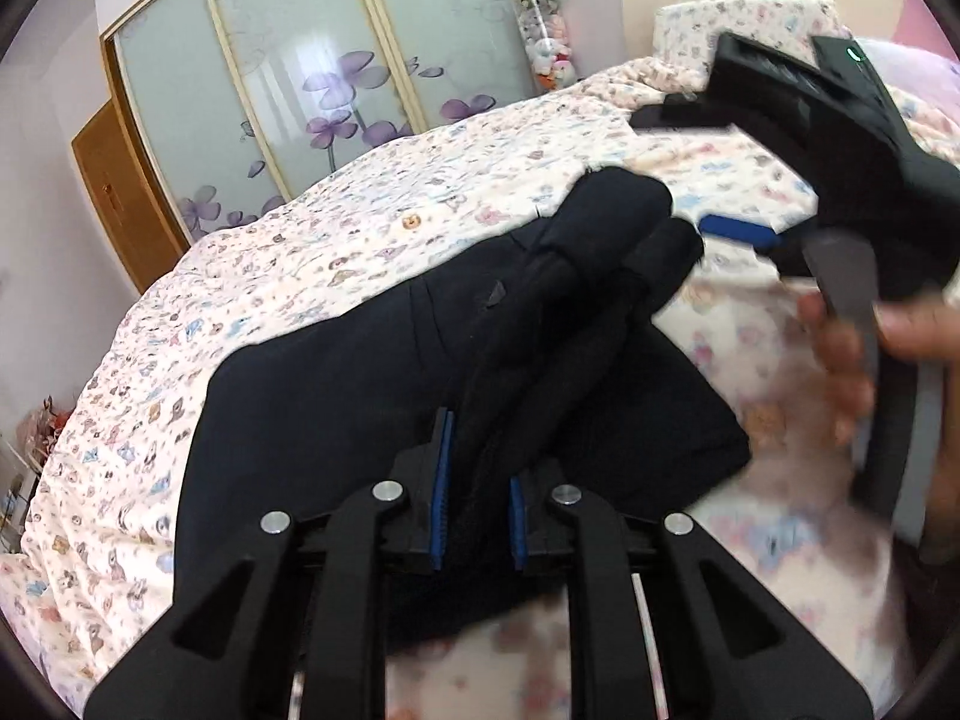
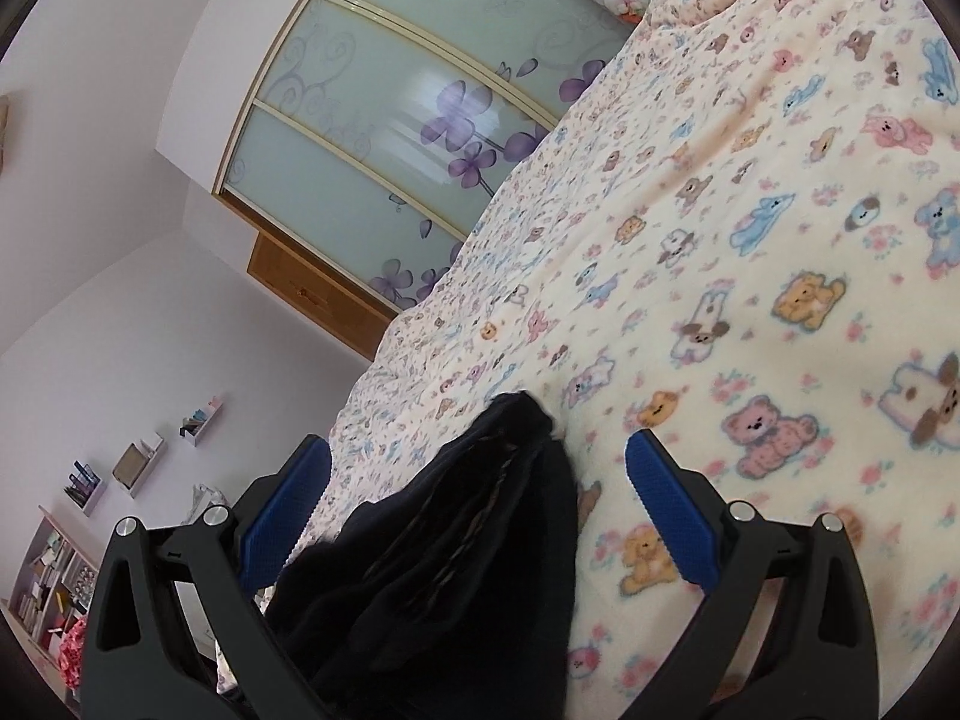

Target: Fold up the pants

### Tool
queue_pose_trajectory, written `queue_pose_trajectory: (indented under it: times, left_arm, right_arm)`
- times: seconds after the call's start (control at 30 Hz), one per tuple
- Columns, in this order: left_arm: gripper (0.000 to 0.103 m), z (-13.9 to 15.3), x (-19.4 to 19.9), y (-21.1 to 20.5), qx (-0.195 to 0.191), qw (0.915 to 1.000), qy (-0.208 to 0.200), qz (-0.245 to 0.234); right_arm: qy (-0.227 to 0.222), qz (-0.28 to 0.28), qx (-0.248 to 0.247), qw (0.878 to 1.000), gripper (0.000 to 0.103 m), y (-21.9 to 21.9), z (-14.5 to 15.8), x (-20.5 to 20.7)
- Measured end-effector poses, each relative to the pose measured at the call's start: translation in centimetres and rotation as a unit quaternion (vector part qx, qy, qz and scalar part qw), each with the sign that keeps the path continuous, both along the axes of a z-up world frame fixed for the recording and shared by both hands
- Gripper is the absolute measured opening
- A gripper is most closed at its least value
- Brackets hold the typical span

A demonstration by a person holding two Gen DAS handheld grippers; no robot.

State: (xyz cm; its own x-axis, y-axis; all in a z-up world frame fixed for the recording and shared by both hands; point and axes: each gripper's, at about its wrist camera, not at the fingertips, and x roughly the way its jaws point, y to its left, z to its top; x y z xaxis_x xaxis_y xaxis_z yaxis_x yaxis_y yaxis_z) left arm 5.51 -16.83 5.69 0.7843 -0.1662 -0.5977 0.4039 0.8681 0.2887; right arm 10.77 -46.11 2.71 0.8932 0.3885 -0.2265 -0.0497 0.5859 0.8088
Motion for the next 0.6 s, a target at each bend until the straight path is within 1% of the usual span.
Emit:
queue_pose_trajectory:
  times: [0.03,0.07,0.1,0.17,0.2,0.23,0.27,0.3,0.33,0.37,0.4,0.43,0.47,0.5,0.53,0.57,0.6]
  left_arm:
    - [0.015,-0.8,-0.3,0.0,0.011,0.9999,0.009,-0.001]
    - [0.015,-2.2,-0.3,0.0,0.031,0.9991,0.030,-0.001]
    - [0.017,-3.1,-0.2,-0.6,0.042,0.9985,0.036,-0.001]
    - [0.018,-3.7,-0.6,-1.3,0.058,0.9980,0.024,-0.003]
    - [0.026,-3.7,-0.5,-1.7,0.063,0.9978,0.021,0.000]
    - [0.033,-3.5,-0.5,-1.7,0.058,0.9980,0.025,-0.003]
    - [0.053,-3.3,-0.5,-1.5,0.045,0.9984,0.033,-0.010]
    - [0.078,-3.0,-0.8,-1.3,0.032,0.9986,0.037,-0.016]
    - [0.085,-2.8,-1.3,-1.2,0.026,0.9990,0.031,-0.018]
    - [0.086,-2.3,-2.0,-1.0,0.018,0.9994,0.022,-0.020]
    - [0.087,-1.8,-2.8,-0.2,0.001,0.9995,0.017,-0.025]
    - [0.088,-1.3,-3.2,0.3,-0.016,0.9994,0.017,-0.026]
    - [0.094,-0.6,-3.5,1.1,-0.037,0.9990,0.015,-0.021]
    - [0.099,0.0,-3.6,2.2,-0.056,0.9983,0.012,-0.009]
    - [0.101,0.7,-3.5,3.6,-0.074,0.9972,0.006,0.011]
    - [0.101,1.2,-3.4,4.6,-0.083,0.9962,-0.002,0.027]
    - [0.101,1.8,-3.0,6.2,-0.092,0.9940,-0.016,0.056]
  right_arm:
    - [-0.004,-0.001,-0.002,1.000,0.101,0.1,0.2,-0.2]
    - [-0.006,-0.001,-0.005,1.000,0.101,0.1,0.2,-0.2]
    - [-0.011,0.001,-0.008,1.000,0.101,0.2,0.4,-0.3]
    - [-0.028,0.008,-0.013,0.999,0.101,0.5,0.7,-0.5]
    - [-0.044,0.017,-0.010,0.999,0.101,0.6,0.9,-0.6]
    - [-0.066,0.032,-0.002,0.997,0.101,0.8,1.2,-0.7]
    - [-0.099,0.061,0.015,0.993,0.101,1.1,1.6,-0.8]
    - [-0.128,0.094,0.033,0.987,0.101,1.4,1.9,-0.9]
    - [-0.152,0.125,0.050,0.979,0.101,1.8,2.1,-0.9]
    - [-0.175,0.160,0.065,0.969,0.101,2.3,2.4,-0.9]
    - [-0.190,0.183,0.064,0.962,0.101,2.9,2.8,-1.0]
    - [-0.197,0.191,0.056,0.960,0.101,3.2,3.1,-1.0]
    - [-0.205,0.195,0.034,0.959,0.101,3.7,3.5,-1.2]
    - [-0.210,0.197,0.015,0.958,0.101,4.1,3.8,-1.4]
    - [-0.215,0.202,0.000,0.956,0.101,4.5,4.0,-1.4]
    - [-0.219,0.210,-0.014,0.953,0.101,4.9,4.2,-1.4]
    - [-0.222,0.219,-0.025,0.950,0.101,5.4,4.3,-1.4]
